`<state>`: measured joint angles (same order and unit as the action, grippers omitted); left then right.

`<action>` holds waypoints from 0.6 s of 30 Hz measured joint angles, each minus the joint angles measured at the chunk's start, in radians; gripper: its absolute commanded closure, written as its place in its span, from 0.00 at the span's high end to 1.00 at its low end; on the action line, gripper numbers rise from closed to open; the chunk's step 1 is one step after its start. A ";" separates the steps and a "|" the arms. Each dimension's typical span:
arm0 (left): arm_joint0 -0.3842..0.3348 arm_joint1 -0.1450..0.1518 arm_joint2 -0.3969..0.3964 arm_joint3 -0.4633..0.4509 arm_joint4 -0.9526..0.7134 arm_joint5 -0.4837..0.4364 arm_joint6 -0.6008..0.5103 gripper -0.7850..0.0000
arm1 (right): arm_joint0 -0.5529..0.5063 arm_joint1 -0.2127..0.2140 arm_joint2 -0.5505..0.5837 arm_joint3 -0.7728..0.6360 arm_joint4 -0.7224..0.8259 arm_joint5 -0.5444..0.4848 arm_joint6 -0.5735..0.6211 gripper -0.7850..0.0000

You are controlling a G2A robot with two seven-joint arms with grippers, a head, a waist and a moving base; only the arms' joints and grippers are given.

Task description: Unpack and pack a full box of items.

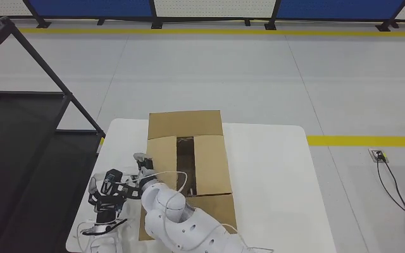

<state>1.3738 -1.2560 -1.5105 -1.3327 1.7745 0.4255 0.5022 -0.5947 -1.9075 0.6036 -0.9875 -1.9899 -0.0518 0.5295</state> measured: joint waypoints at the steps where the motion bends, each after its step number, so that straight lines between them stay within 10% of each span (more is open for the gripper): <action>1: 0.001 0.000 -0.001 0.001 0.001 -0.001 0.002 1.00 | -0.007 0.001 0.003 -0.009 -0.006 -0.004 0.003 1.00; 18: 0.056 0.002 -0.042 -0.045 0.020 -0.021 0.041 1.00 | -0.121 0.019 0.024 -0.116 -0.142 0.024 0.042 1.00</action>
<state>1.4302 -1.2544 -1.5525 -1.3776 1.7942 0.4041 0.5429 -0.7155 -1.8889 0.6271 -1.1034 -2.1322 -0.0277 0.5718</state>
